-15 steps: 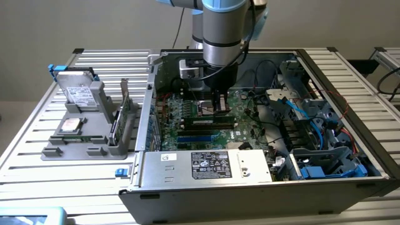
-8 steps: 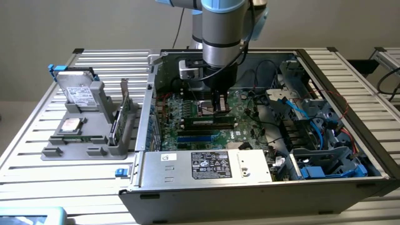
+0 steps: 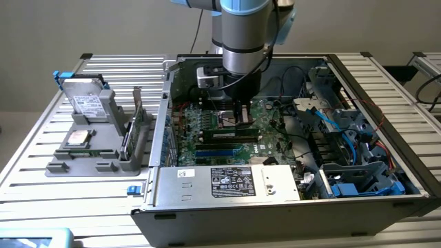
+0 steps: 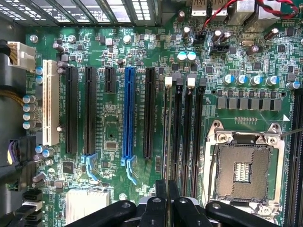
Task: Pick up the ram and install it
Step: 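Insert the ram into the slot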
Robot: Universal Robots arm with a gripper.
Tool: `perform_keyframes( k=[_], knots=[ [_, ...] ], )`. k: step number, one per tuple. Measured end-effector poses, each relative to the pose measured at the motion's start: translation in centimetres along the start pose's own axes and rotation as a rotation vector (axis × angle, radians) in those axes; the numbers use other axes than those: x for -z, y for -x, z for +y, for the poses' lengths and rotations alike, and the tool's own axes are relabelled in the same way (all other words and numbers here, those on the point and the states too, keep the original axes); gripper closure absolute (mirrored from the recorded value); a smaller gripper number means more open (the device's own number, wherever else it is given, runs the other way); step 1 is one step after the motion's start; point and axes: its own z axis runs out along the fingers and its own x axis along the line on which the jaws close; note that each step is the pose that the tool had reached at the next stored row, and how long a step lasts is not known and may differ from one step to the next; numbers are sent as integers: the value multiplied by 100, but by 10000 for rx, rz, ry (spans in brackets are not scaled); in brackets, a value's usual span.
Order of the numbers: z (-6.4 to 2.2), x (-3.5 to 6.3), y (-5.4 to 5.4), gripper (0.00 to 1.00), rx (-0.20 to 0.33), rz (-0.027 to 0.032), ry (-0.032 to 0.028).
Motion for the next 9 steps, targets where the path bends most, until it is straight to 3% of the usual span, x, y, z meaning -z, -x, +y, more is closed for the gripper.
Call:
perform_keyframes(
  k=[9],
  knots=[
    [37,-15,2,87,-5,1,-66]
  ],
)
